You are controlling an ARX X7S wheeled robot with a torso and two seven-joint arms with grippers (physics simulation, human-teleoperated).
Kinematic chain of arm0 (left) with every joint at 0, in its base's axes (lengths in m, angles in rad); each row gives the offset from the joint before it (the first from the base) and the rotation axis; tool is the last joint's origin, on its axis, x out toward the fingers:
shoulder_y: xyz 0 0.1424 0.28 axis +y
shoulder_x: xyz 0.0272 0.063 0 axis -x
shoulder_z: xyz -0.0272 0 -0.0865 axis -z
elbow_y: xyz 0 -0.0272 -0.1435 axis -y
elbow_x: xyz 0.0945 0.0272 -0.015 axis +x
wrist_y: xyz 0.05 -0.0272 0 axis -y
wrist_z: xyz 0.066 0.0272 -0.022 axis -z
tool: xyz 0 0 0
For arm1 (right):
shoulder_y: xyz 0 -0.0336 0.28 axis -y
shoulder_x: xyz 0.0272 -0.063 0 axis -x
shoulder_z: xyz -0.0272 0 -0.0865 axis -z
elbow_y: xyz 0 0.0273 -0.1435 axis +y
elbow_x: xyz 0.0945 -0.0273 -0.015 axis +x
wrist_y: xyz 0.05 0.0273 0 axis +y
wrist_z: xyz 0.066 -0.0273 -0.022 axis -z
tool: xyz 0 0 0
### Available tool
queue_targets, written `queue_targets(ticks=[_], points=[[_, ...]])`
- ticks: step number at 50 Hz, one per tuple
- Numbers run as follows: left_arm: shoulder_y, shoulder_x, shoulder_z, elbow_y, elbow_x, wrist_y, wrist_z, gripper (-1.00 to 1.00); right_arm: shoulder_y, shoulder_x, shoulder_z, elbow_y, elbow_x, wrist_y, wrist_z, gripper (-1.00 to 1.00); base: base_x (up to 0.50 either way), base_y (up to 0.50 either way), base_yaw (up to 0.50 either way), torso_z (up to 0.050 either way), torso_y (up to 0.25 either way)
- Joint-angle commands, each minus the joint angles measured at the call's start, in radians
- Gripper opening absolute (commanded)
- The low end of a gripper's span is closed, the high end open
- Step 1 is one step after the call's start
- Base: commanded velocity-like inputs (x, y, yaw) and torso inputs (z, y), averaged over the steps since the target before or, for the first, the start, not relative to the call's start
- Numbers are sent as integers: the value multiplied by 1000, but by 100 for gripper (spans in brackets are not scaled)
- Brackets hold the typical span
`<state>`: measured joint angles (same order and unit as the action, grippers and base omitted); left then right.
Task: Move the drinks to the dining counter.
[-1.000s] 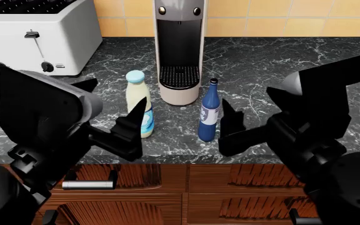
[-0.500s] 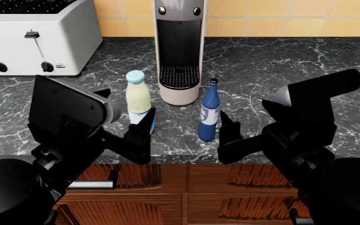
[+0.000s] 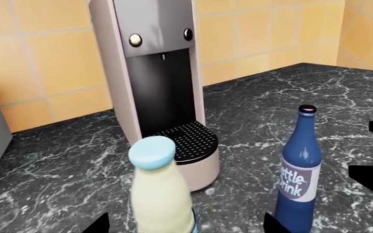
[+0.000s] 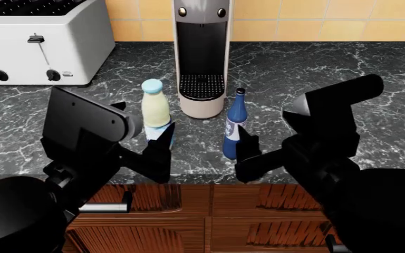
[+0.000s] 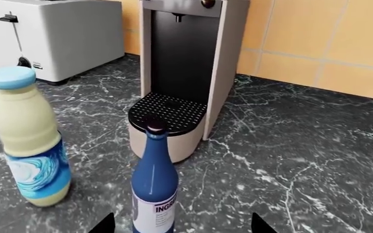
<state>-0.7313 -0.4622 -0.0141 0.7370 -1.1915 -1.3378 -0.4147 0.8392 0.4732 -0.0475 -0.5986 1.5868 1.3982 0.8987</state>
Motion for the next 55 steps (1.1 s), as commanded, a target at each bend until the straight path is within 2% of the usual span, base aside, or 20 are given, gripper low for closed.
queue_targets(ticks=[1, 29, 40, 41, 55], points=[[16, -15, 16, -2, 24, 30, 14, 100, 30, -25, -66, 44, -114, -13, -91, 100, 0, 0, 0, 0, 0], [19, -43, 19, 12, -16, 54, -9, 100, 117, -58, -301, 257, -408, -124, -356, 100, 0, 0, 0, 0, 0], [22, -50, 26, 12, -17, 70, -9, 100, 102, -53, -318, 270, -413, -137, -374, 100, 0, 0, 0, 0, 0], [22, -51, 29, 13, -18, 71, -11, 100, 95, -50, -312, 265, -405, -141, -378, -100, 0, 0, 0, 0, 0], [23, -59, 37, 12, -26, 83, -18, 100, 94, -29, -267, 191, -321, -112, -309, -100, 0, 0, 0, 0, 0]])
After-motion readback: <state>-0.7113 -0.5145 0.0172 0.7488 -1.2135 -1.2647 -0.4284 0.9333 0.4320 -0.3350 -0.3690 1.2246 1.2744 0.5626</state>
